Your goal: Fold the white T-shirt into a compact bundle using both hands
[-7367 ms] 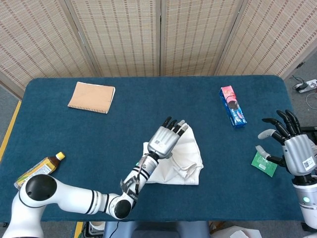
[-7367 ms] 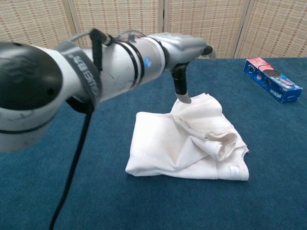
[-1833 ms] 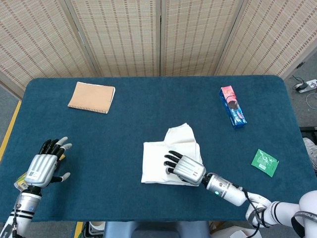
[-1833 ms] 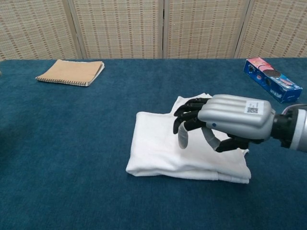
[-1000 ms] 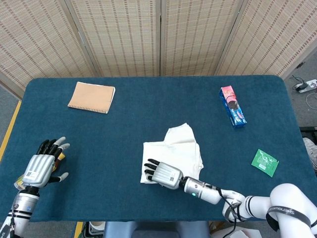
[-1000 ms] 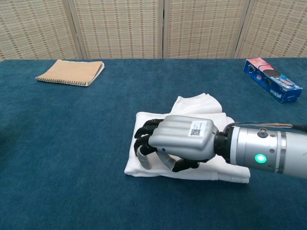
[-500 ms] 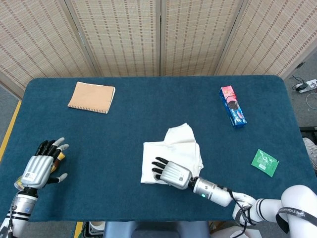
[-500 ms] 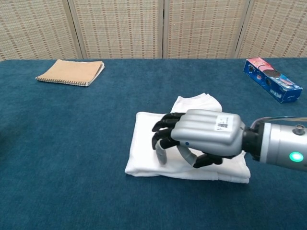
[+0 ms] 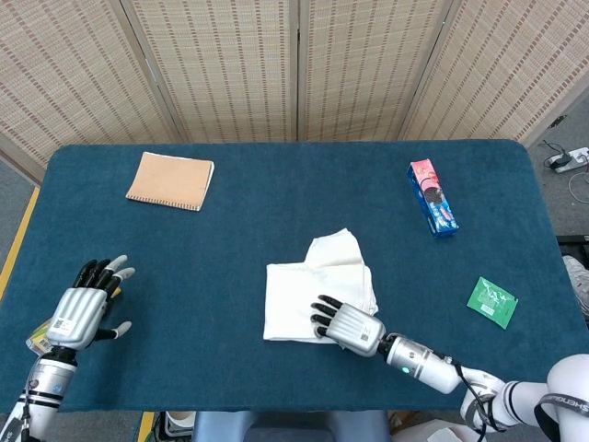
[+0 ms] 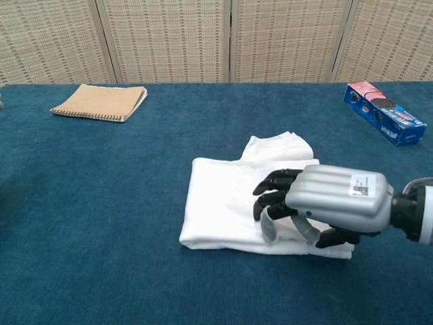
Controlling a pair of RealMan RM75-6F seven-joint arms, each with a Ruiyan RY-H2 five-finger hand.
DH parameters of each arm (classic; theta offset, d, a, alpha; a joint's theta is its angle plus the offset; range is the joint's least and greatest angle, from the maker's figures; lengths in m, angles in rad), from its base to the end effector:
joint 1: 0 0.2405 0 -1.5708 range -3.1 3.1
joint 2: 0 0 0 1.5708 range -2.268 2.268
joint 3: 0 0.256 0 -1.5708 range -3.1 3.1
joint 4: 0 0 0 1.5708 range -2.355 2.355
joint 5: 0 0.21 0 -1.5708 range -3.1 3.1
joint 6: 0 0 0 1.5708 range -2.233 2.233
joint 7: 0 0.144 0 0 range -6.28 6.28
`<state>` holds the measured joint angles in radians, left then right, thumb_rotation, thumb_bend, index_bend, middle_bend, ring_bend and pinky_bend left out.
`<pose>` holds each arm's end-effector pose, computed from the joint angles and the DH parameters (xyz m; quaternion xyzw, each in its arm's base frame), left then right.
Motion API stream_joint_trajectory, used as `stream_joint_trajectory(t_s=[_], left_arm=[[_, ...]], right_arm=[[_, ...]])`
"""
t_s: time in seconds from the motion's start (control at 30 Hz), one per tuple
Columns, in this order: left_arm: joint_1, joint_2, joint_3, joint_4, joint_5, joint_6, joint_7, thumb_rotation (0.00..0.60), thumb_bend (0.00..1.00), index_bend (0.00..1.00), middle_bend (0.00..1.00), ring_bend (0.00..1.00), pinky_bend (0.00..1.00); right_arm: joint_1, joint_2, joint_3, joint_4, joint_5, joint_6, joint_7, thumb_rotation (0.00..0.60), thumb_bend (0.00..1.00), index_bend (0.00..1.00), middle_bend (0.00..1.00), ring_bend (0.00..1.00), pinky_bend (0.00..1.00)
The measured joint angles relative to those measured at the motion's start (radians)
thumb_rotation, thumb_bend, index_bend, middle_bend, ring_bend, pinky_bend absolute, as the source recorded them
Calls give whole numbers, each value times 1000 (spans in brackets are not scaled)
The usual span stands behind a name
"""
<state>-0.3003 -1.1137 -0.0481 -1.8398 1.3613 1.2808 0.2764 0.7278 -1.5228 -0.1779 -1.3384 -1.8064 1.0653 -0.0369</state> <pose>-0.2449 0.2296 0.1182 -0.6708 -0.3892 -0.3511 0.5247 -0.1809 -0.2565 -0.0414 0.8914 -0.1934 0.3483 0.2160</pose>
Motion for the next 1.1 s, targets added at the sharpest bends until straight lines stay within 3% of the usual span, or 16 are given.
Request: stream_joint_trajectory(t_s=[0.17,0.27,0.47,0.57,0.83,1.1], left_arm=[[3,2,-5,9,-6,7,-3,600,135,215,103,57,0],[10,1,-8,26,-16,15,-7,600,135,215,103,57,0],[36,-14,-15,80,-52,40,-37,600,135,209,103,57,0],[50,-26,-20,112,-66,58,-58,600,135,188,103,57,0],[98,-57,-28,170,-87,113,-96,600,135,142,93,57,0],[138,-62,-18,156,-69,169,-91,600,135,145,93,57,0]], right_arm=[[-40,59,20,-25,4,112,11,600,839,397,260,107,81],[-80,127,33,-65,32,164,-2,600,749,390,259,107,81],[-202,259,55,-153,145,262,-62,600,359,225,205,107,84],[-266,296,68,-192,214,309,-92,600,272,111,162,107,108],[-418,365,100,-252,348,405,-102,600,267,30,129,106,141],[-505,379,113,-250,351,464,-55,600,326,30,130,106,159]])
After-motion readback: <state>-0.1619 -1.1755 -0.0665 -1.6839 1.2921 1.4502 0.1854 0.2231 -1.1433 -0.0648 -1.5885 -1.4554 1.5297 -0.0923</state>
